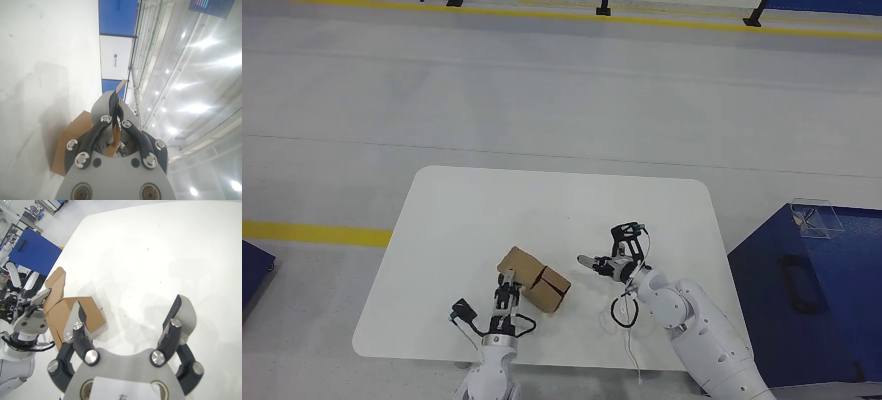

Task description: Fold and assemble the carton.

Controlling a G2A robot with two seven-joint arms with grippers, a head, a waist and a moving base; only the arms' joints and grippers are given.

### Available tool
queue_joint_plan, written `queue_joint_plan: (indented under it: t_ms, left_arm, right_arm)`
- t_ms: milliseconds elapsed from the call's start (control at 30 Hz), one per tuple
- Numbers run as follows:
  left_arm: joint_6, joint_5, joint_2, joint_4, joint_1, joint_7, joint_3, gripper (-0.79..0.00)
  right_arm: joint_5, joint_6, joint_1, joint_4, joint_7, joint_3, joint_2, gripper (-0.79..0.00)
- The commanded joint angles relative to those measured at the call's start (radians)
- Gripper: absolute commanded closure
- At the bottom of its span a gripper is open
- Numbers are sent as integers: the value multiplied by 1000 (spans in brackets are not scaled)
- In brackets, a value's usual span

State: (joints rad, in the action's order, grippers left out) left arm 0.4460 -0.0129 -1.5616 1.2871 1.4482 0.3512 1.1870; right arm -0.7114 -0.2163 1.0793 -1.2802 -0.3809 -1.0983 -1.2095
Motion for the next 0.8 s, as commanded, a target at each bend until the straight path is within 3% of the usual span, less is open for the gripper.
queue_joint_plan:
  t_ms: [0,167,267,633,767]
  left_arm:
    - [-8,62,-7,26,30,137,-13,0]
    - [-2,166,-25,26,52,337,-52,0]
    - [-14,88,-35,17,48,296,-80,0]
    - [-15,87,-35,20,48,290,-82,0]
    - [1,30,-48,95,96,312,-126,0]
  right_arm:
    - [4,-6,1,-3,-13,-6,1,-785]
    - [-3,-9,7,-7,-29,-8,2,-785]
    - [17,-17,6,-5,-49,-9,1,-785]
    - [19,-19,6,-6,-51,-8,0,-785]
    - [29,-20,18,-13,-33,-18,1,-785]
